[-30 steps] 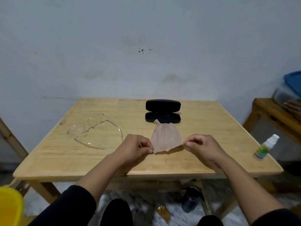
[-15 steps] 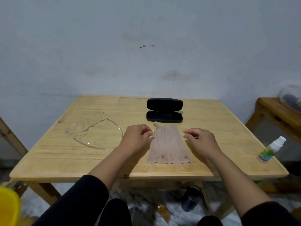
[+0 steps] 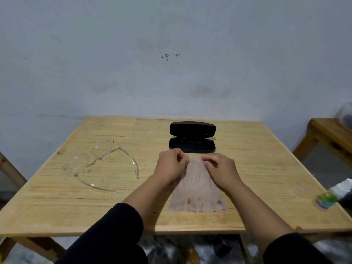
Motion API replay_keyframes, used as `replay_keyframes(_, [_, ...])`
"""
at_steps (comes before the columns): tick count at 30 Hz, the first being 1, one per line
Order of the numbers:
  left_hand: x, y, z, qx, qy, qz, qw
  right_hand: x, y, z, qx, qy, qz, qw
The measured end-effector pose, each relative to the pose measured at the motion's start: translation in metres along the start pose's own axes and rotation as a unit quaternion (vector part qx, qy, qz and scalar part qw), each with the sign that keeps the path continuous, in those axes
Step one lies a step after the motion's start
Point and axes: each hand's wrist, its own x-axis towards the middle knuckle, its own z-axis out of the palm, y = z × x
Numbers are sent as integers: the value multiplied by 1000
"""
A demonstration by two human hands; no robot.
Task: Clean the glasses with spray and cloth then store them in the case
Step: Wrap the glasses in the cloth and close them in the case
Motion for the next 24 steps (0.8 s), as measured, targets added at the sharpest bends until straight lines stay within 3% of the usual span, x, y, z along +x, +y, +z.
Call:
replay_keyframes(5, [0,-2,-16,-43,-20,6,999,0,4,1,21,8,5,1000])
replay_keyframes(11, [2,-7,-30,-139,31,-40,989,-2,4,2,22,14,4,1000])
replay_keyframes(15, [3,-17,-28,-30,45,17,998,-3,1,4,-10,34,-9,999])
replay_keyframes(20, [2,-27,-16,141,-46,133,980,-7,1,6,-83,-2,-58,995])
replay_keyframes(24, [1,-32,-17,164,-45,145,975,-5,6,7,-115,-12,-37,993])
